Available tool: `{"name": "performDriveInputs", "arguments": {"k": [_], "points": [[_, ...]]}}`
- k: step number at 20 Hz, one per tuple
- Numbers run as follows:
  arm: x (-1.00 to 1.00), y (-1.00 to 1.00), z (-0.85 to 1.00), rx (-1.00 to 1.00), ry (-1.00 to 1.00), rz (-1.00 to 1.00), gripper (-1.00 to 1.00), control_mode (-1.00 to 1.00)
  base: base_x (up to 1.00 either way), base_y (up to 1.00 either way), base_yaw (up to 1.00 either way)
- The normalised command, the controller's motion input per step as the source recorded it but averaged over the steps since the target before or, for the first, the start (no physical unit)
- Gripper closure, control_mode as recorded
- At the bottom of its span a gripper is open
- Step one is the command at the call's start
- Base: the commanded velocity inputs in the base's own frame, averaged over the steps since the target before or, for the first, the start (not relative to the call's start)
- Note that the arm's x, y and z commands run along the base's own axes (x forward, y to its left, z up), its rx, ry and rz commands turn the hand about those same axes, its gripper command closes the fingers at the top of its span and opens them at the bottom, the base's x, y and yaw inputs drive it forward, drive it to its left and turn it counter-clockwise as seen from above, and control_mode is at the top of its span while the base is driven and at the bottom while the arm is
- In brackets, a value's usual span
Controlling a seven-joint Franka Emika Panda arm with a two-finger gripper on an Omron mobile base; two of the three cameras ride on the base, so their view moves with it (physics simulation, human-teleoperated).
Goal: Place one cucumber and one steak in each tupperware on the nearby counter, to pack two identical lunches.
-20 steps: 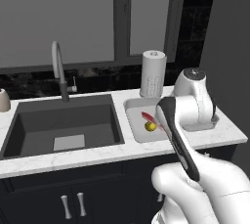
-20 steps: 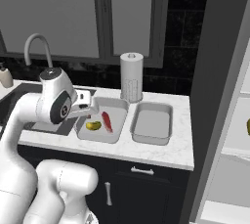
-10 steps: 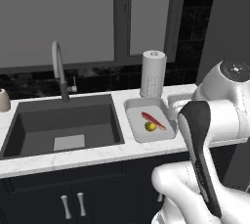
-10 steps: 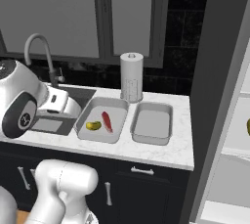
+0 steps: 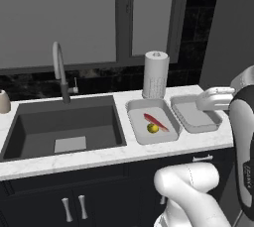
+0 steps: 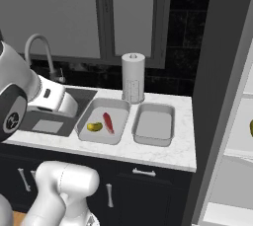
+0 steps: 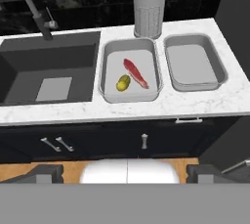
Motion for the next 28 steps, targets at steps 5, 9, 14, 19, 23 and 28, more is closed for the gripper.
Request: {"name": "performDriveInputs", "arguments": {"k": [5, 9, 14, 19, 23, 28], "points": [[-0.08, 0.04, 0.02, -0.04, 0.0, 0.0, -1.0, -1.0, 0.0, 0.0, 0.0], [0.0, 0.0, 0.0, 0.0, 0.0, 0.0, -1.0, -1.0, 0.0, 0.0, 0.0], [-0.18, 0.24, 0.0, -0.06, -0.08, 0.01, -1.0, -1.0, 0.0, 0.0, 0.0], [0.0, 0.08, 0.0, 0.0, 0.0, 0.0, -1.0, -1.0, 0.0, 0.0, 0.0], [0.0, 0.0, 0.0, 0.0, 0.0, 0.0, -1.0, 1.0, -0.34, 0.01, 0.0], [0.0, 0.0, 0.0, 0.0, 0.0, 0.0, -1.0, 1.0, -0.83, 0.07, 0.0]]}}
